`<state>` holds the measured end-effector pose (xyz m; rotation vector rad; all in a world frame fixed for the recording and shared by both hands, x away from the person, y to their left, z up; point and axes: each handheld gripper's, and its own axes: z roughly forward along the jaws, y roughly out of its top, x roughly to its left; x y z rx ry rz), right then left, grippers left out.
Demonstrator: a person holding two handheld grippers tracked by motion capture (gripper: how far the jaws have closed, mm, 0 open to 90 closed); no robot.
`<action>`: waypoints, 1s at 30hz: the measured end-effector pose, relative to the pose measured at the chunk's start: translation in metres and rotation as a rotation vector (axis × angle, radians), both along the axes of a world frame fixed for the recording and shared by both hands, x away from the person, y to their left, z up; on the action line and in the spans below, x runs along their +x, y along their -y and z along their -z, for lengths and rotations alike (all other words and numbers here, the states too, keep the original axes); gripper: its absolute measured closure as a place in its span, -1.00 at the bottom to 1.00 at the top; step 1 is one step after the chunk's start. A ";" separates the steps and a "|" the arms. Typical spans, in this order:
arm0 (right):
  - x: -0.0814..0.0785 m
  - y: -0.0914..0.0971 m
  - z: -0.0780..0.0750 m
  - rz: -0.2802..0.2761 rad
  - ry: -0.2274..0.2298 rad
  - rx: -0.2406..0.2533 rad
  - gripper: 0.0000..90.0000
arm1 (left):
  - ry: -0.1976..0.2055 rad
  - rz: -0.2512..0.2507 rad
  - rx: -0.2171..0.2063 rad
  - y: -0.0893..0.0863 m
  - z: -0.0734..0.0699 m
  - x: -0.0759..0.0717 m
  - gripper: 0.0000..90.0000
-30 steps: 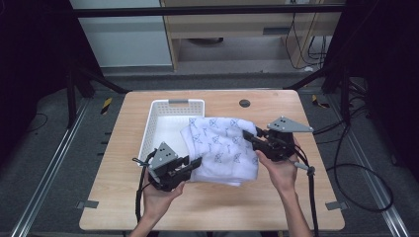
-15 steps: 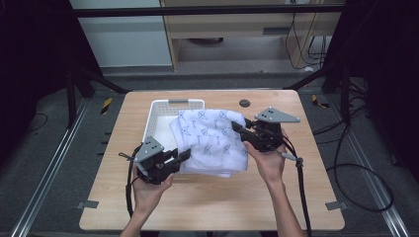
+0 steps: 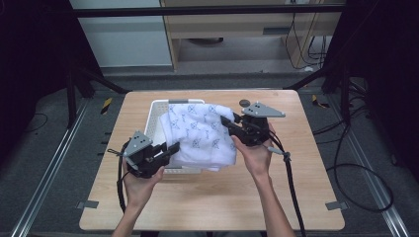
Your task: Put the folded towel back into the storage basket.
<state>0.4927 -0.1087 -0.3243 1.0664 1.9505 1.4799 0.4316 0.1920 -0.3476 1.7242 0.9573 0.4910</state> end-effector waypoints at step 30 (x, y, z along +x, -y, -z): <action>0.033 -0.057 -0.007 -0.031 0.024 0.031 0.50 | -0.007 -0.137 -0.054 -0.050 -0.003 0.018 0.65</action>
